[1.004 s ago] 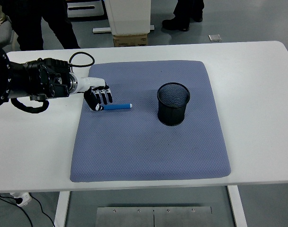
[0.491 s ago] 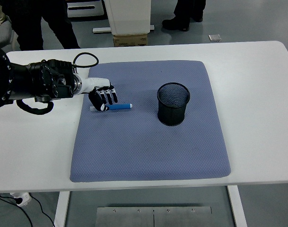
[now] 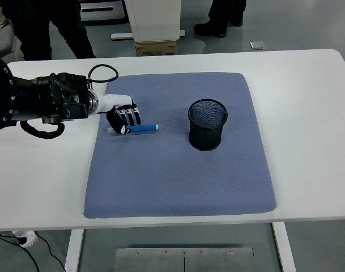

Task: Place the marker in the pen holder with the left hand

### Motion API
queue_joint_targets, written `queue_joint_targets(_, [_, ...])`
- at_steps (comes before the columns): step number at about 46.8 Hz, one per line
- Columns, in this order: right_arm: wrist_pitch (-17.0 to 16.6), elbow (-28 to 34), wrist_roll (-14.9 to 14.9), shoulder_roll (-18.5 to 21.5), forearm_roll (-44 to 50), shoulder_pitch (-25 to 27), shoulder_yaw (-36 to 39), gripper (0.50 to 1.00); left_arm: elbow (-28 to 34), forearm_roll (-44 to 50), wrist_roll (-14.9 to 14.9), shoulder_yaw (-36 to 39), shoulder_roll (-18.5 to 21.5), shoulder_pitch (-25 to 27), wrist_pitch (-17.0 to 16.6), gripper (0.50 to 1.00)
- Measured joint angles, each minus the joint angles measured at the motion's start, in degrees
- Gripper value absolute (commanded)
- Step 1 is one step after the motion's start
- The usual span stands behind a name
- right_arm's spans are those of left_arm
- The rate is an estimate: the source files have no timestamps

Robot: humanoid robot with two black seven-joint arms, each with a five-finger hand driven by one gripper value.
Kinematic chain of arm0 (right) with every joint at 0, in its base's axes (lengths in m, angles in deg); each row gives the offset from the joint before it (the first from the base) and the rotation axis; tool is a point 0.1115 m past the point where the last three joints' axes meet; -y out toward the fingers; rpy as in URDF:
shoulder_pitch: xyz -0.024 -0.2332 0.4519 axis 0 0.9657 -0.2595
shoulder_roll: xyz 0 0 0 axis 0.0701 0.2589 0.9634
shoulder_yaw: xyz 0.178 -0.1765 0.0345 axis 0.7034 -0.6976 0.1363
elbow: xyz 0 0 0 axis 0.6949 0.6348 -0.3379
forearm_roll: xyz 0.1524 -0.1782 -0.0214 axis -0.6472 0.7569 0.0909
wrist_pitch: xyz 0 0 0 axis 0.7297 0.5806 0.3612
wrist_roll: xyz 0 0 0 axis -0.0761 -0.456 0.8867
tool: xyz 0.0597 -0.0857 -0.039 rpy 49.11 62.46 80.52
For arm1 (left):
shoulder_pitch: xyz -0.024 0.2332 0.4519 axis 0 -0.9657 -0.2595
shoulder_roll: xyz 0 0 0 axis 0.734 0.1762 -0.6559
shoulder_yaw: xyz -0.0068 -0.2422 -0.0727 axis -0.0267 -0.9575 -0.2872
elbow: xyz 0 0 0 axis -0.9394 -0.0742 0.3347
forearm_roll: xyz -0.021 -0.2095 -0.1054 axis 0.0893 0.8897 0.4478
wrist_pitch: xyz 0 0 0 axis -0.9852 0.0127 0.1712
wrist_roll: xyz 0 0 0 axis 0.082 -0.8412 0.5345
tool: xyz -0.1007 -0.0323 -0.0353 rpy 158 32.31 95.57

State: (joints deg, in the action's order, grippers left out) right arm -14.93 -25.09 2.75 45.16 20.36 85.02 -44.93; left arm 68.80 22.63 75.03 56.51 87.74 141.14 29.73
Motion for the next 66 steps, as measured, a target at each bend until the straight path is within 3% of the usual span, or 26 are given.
queue_joint_targets(12, [0.0,0.0,0.0,0.0,0.0,0.0,0.0,1.000,0.0,-0.1,0.0,0.2,0.0,-0.2,0.0,0.549])
queue_joint_targets(17, [0.0,0.0,0.0,0.0,0.0,0.0,0.0,1.000,0.0,-0.1,0.0,0.2,0.0,-0.2,0.0,0.500])
queue_joint_targets(41, [0.0,0.0,0.0,0.0,0.0,0.0,0.0,1.000,0.0,-0.1,0.0,0.5,0.0,-0.2,-0.5,0.500])
queue_joint_targets(45, [0.0,0.0,0.0,0.0,0.0,0.0,0.0,1.000,0.0,-0.2,0.0,0.5,0.0,-0.2,-1.3,0.560])
queue_joint_targets(61, [0.0,0.0,0.0,0.0,0.0,0.0,0.0,1.000,0.1,-0.2,0.1,0.5,0.0,-0.3,-1.6,0.648])
queue_joint_targets(66, [0.0,0.0,0.0,0.0,0.0,0.0,0.0,1.000,0.1,-0.2,0.2,0.5,0.0,-0.3,-1.6,0.654])
